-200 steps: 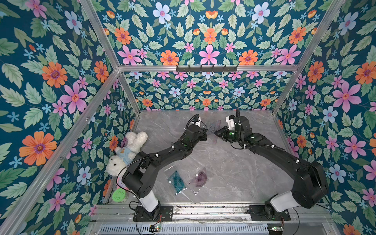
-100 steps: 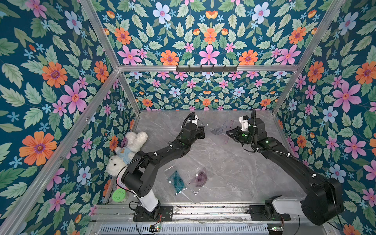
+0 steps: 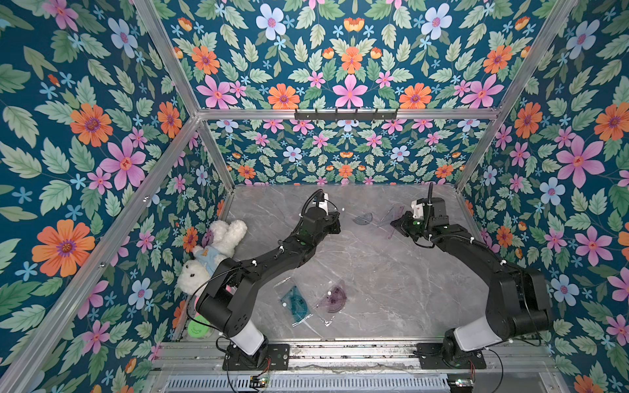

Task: Open the ruler set and take out the ruler
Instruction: Place the ruler at the center of the board.

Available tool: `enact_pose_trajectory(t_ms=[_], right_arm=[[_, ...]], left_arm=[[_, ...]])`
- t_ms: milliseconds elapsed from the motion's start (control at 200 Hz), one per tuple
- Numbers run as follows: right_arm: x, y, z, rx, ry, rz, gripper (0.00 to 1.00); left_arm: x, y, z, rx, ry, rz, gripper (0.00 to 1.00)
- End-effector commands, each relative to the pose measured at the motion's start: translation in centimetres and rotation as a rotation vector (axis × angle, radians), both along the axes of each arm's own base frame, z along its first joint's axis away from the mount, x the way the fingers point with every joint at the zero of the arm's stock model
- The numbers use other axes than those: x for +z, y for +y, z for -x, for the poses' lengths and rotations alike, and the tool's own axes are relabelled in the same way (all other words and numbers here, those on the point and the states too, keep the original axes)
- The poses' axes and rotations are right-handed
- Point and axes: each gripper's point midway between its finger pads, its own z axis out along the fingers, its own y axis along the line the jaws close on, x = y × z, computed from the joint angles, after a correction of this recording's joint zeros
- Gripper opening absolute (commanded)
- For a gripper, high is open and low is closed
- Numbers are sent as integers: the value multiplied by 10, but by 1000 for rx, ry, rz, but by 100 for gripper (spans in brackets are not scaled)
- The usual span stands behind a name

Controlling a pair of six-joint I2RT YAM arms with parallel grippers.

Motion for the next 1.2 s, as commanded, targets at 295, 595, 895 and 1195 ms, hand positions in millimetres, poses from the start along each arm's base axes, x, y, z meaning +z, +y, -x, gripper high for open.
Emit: enact_pose_trajectory(t_ms=[295,595,895,1195], right_arm=[[-59,-8,-58,33,96,-122,0],[-93,-27,-63,-10,130,-125,0],[-103,-55,-77,-83,118,-134,3],[-109,-56,-83,-74,105,-151,23]], left_arm=[[6,6,4,2,-24,-17,0],[4,7,2,2,-22,-39,0],[6,1,-2,-11,-18,-40,0],[3,-1,-4,-14,-7,-48,0]])
